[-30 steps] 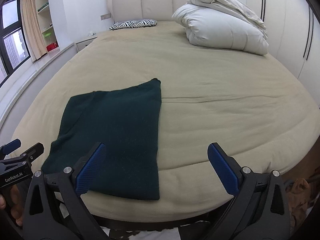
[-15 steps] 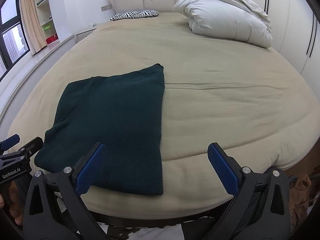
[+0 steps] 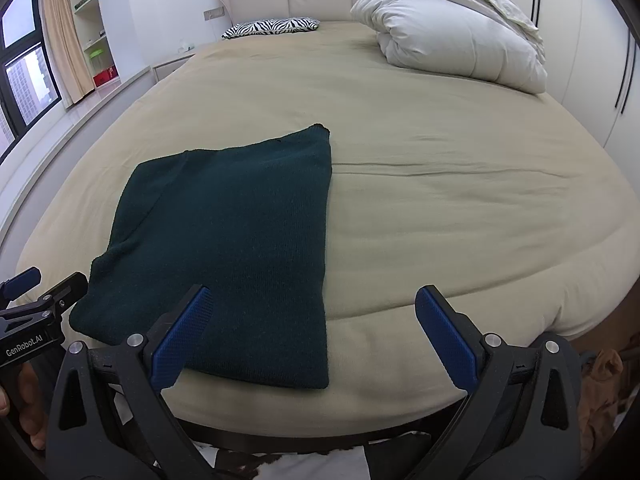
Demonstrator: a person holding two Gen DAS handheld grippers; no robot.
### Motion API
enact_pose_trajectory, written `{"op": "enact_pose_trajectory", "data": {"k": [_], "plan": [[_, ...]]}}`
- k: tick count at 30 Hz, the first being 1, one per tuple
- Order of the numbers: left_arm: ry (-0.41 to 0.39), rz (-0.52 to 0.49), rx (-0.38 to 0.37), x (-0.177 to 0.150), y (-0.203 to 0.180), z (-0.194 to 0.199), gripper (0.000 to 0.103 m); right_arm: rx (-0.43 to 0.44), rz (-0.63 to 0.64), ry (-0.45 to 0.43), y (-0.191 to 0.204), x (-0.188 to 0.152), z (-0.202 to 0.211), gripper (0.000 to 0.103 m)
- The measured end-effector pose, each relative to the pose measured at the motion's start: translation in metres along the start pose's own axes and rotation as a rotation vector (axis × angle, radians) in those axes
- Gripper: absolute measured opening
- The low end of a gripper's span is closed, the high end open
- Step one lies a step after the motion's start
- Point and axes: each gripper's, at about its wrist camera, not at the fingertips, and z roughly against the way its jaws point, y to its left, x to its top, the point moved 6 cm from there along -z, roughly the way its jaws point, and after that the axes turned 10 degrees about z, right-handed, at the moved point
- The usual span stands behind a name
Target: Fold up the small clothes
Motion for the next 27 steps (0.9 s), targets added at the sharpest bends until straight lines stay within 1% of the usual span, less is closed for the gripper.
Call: {"op": "enact_pose_trajectory", "data": {"k": [27], "plan": [[0.005,-0.002,-0.001,-0.0012,0.0002,0.0000,0.103,0.009,0.003,0.007,-0.0014,-0.0008,-0.0030,0.103]]}}
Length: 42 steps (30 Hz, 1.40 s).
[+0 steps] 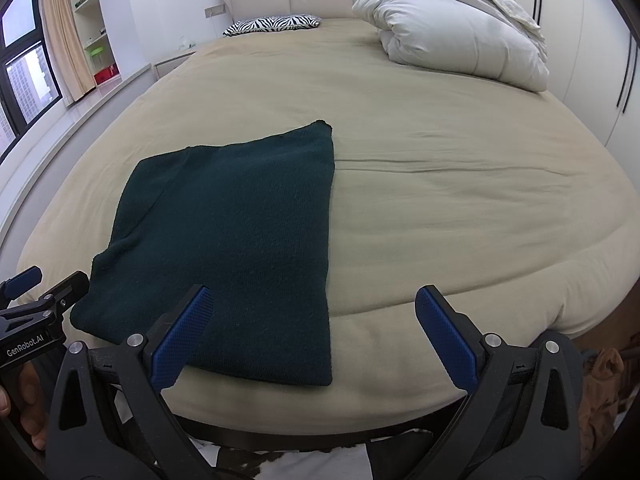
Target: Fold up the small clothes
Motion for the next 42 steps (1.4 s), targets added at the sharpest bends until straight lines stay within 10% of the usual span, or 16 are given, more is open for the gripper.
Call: {"op": "enact_pose_trajectory", "data": {"k": [42], "plan": [[0.005,0.000,0.000,-0.0014,0.0009,0.0001,0.103,0.007,0.004,0.006,-0.0002,-0.0036,-0.0013,0.103]]}}
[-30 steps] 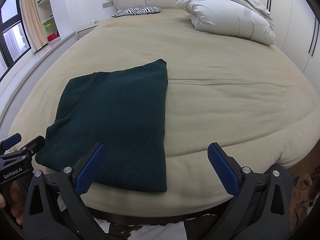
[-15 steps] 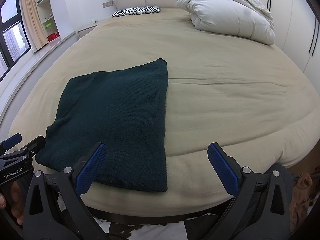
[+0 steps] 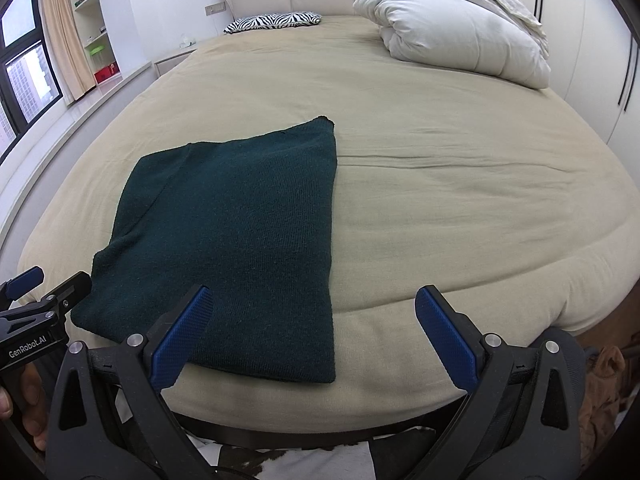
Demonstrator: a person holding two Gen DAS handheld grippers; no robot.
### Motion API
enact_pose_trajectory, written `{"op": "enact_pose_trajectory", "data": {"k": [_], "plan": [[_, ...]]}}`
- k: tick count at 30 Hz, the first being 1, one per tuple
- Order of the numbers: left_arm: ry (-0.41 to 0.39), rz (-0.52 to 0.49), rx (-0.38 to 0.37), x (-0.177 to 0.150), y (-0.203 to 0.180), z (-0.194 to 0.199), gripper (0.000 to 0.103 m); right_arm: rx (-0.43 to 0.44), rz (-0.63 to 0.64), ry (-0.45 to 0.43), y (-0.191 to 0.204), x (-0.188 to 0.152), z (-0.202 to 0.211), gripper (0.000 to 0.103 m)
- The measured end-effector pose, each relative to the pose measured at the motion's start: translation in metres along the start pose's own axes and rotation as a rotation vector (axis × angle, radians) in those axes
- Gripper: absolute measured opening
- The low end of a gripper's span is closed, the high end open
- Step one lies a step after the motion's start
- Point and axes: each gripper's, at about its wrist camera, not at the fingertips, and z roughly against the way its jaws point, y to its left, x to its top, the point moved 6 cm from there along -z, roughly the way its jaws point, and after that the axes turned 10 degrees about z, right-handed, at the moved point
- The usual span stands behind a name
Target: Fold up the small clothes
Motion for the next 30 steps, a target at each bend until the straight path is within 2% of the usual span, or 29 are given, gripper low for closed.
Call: {"op": "enact_pose_trajectory", "data": {"k": [30], "plan": [[0.002,0.005,-0.002,-0.0046,0.0061,-0.0003,0.103,0.011,0.003,0.007,-0.0044,-0.0005,-0.0010,0.103]]}}
